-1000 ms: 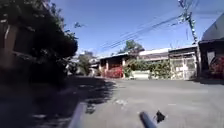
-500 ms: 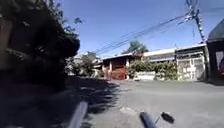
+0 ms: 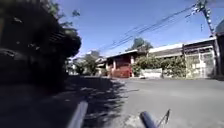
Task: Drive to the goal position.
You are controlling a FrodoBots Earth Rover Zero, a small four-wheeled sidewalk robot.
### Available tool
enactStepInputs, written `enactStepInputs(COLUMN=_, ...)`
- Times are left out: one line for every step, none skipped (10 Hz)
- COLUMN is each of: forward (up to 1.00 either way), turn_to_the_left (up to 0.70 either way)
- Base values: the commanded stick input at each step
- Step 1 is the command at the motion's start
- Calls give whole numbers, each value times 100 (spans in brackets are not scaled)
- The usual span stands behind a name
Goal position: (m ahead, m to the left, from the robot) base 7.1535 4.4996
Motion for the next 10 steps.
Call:
enactStepInputs(forward=100, turn_to_the_left=-13)
enactStepInputs(forward=100, turn_to_the_left=-28)
enactStepInputs(forward=100, turn_to_the_left=-31)
enactStepInputs(forward=100, turn_to_the_left=-19)
enactStepInputs(forward=100, turn_to_the_left=-1)
enactStepInputs(forward=100, turn_to_the_left=0)
enactStepInputs(forward=100, turn_to_the_left=0)
enactStepInputs(forward=100, turn_to_the_left=0)
enactStepInputs(forward=100, turn_to_the_left=0)
enactStepInputs(forward=100, turn_to_the_left=-1)
